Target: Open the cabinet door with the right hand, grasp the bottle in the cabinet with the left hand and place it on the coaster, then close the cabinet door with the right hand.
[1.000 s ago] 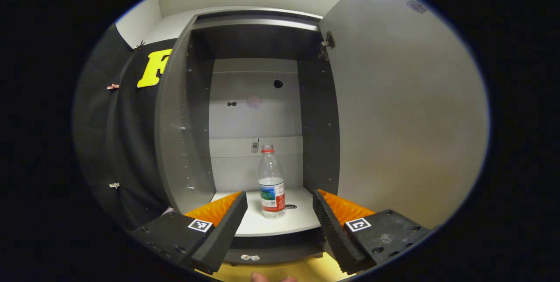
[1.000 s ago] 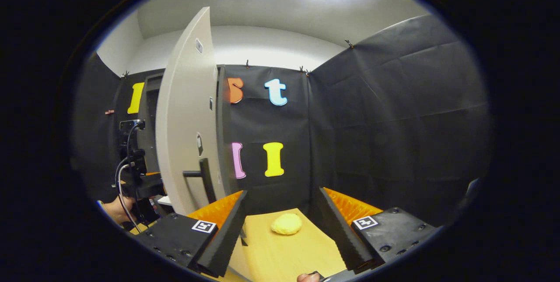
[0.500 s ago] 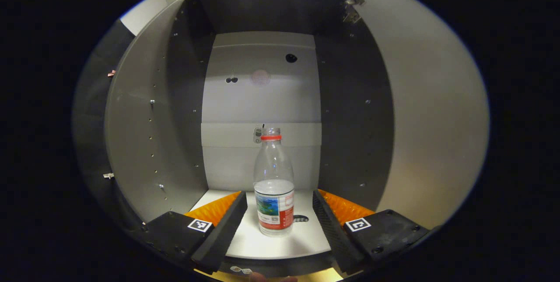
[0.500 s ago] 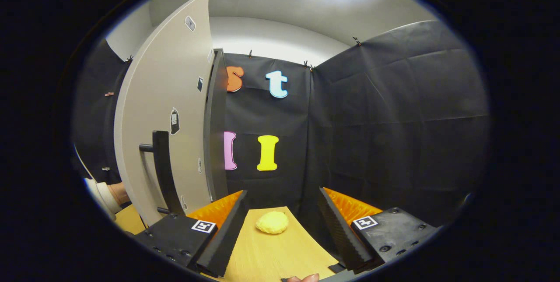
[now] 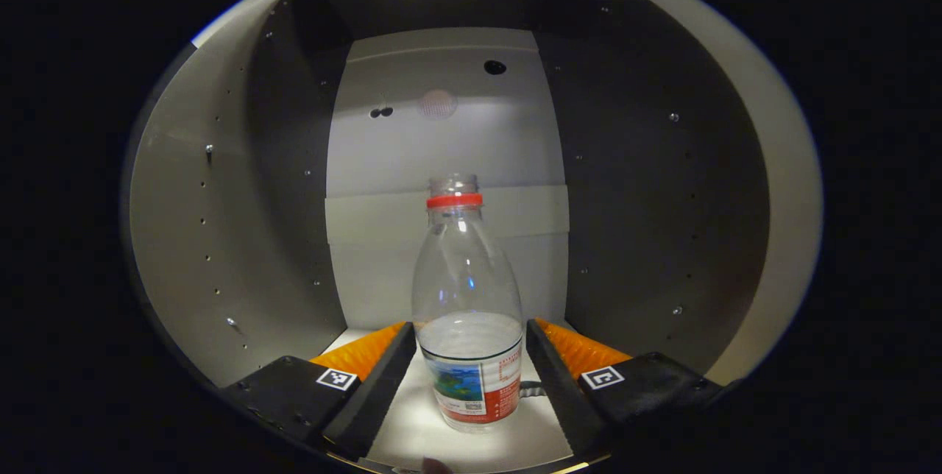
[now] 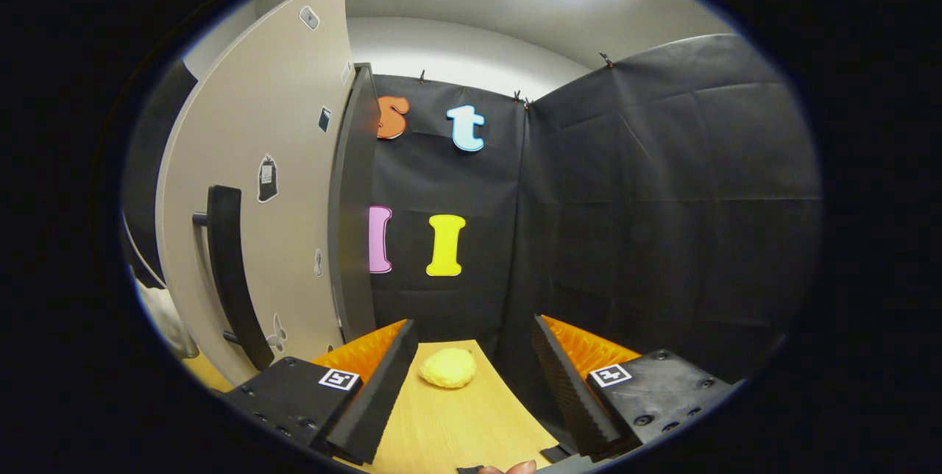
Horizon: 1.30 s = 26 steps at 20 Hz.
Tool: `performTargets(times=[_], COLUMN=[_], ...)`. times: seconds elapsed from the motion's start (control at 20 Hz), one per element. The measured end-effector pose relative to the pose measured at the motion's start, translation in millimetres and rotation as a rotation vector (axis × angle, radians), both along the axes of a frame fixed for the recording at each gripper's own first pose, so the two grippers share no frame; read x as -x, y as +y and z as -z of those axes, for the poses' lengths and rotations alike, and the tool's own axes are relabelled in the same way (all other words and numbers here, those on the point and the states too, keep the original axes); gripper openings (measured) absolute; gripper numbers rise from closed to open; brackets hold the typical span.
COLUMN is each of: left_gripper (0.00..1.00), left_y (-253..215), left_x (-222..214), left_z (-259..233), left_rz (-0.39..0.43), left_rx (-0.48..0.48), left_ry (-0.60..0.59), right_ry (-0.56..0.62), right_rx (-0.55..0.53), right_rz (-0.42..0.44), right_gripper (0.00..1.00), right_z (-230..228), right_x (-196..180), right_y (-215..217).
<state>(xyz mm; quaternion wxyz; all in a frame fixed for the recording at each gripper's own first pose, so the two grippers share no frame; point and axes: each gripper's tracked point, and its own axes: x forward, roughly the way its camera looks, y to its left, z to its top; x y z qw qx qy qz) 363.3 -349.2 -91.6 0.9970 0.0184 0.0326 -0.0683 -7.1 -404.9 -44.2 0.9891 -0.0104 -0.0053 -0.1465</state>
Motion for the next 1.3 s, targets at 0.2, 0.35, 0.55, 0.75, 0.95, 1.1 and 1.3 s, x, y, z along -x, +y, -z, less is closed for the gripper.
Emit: performTargets(times=[0.2,0.35,0.55,0.75,0.95,1.1,1.3], left_gripper=[0.77,0.77,0.77,0.77,0.77,0.77,0.77], left_y=[-1,4,31,79,129,160,188], left_x=[13,38,81,135,190,228,269], left_z=[-8,-24,-41,-52,-50,-32,8], left_rz=[0.012,0.036,0.048,0.032,0.028,0.040,0.047], left_rx=[-0.028,-0.013,0.003,0.006,0.004,0.027,0.046], left_ry=[-0.012,-0.041,-0.066,-0.096,-0.127,-0.132,-0.099], right_ry=[-0.006,-0.021,-0.008,-0.045,-0.069,-0.077,-0.095], right_rx=[-0.004,0.006,0.046,-0.044,-0.012,-0.034,-0.027], right_rz=[0.005,0.013,-0.016,-0.026,0.029,0.040,0.065], right_gripper=[0.97,0.98,0.98,0.97,0.97,0.97,0.98], right_z=[-1,-4,-2,-14,-26,-32,-42], right_x=[5,5,-1,-3,-2,-3,1], right_y=[2,7,28,40,31,33,42])
